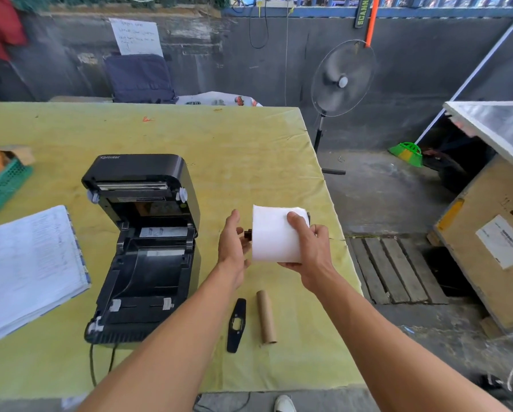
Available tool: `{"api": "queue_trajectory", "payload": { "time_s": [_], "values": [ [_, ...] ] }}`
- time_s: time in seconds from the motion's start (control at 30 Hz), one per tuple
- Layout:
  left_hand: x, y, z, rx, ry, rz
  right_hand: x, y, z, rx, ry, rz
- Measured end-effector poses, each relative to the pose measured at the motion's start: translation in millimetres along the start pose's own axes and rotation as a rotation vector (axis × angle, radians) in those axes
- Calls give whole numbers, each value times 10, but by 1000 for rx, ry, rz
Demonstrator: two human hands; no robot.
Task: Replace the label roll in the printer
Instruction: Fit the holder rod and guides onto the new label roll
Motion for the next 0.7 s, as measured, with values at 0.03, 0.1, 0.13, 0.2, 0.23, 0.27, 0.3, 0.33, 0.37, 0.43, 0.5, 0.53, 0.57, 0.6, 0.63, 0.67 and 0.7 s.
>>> {"api": "queue_trajectory", "payload": {
  "time_s": [0.03,0.1,0.13,0.2,0.23,0.27,0.3,0.33,0.37,0.43,0.5,0.53,0.57,0.6,0.63,0.67,0.7],
  "values": [
    [19,0,66,48,-50,-4,16,-10,-3,-9,2,-6],
    [45,16,231,285,-143,8,45,-32,1,-26,5,-19],
    [57,53,324,458,-169,46,58,-43,5,-27,8,-26],
    [41,225,499,830,-155,187,81,-62,21,-20,13,-43],
    [8,343,575,975,-124,250,91,-69,26,-15,15,-48],
    [-37,461,634,1068,-89,281,97,-70,26,-13,16,-50],
    [-90,568,680,1111,-63,287,102,-68,26,-14,15,-50],
    [-146,665,709,1135,-51,278,107,-66,25,-17,11,-51],
    [-189,743,721,1170,-45,262,112,-65,26,-21,7,-50],
    [-247,851,706,1282,-42,219,114,-66,33,-23,0,-51],
    [-273,873,689,1316,-52,199,108,-70,39,-15,-6,-59],
    [-270,865,687,1308,-56,195,104,-75,40,-12,-8,-63],
    [-260,849,694,1300,-56,192,99,-81,43,-10,-10,-64],
    [-251,835,708,1295,-61,193,92,-87,45,-11,-11,-65],
    [-244,826,727,1291,-75,193,84,-91,46,-12,-13,-65],
    [-238,823,748,1295,-91,188,77,-95,49,-14,-16,-63],
    [-232,820,761,1305,-107,172,68,-96,53,-15,-19,-60]
  ]
}}
Point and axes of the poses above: each hand's wrist, its own x-axis towards the middle knuckle, its own z-axis out of the back of the hand, y = z × x, the point moved 4 cm from there along x, towards the middle knuckle, and after that the axes turned 11 degrees about y, right-handed, at the moved point
